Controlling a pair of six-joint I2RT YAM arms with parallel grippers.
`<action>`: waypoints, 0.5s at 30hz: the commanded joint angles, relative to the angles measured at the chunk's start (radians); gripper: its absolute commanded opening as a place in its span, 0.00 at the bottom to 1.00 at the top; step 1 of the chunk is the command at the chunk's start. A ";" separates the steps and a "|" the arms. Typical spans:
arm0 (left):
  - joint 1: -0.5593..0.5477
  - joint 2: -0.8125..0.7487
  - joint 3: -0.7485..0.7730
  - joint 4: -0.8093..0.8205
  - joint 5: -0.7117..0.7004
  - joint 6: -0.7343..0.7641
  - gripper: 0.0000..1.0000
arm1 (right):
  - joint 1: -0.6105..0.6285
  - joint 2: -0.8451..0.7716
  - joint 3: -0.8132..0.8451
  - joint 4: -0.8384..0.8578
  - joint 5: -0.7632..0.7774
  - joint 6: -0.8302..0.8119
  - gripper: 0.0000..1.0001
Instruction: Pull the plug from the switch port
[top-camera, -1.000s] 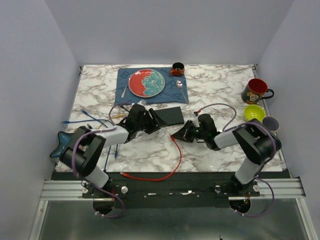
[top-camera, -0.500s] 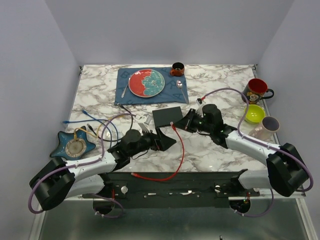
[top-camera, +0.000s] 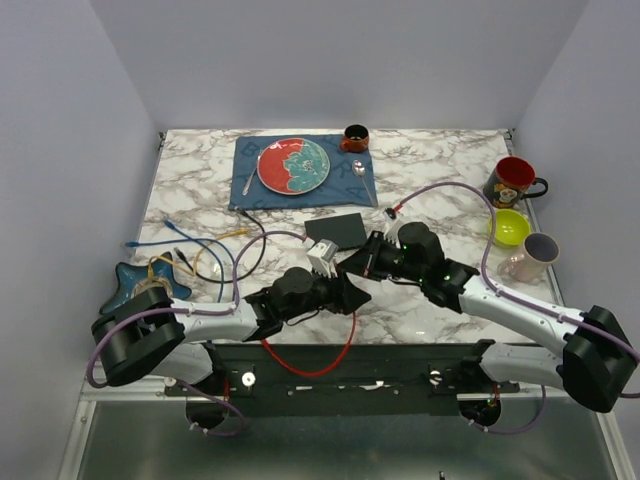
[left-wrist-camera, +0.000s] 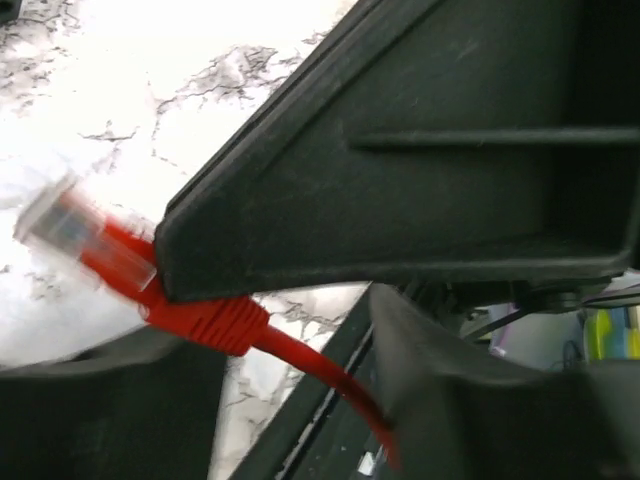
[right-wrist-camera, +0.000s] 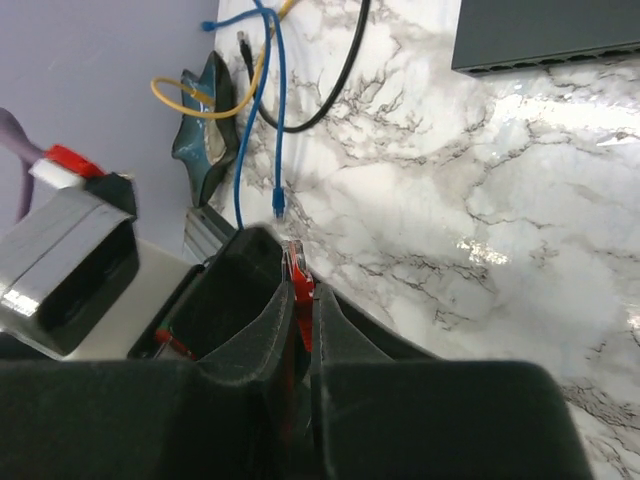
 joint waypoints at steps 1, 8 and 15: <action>-0.007 -0.008 0.022 -0.045 -0.067 0.024 0.18 | 0.006 -0.072 -0.006 -0.046 0.080 0.007 0.07; 0.001 -0.438 0.067 -0.518 -0.407 0.035 0.00 | 0.006 -0.326 -0.007 -0.222 0.407 0.004 0.55; 0.313 -0.609 0.332 -1.069 -0.561 0.070 0.00 | 0.004 -0.485 -0.064 -0.245 0.548 -0.045 0.57</action>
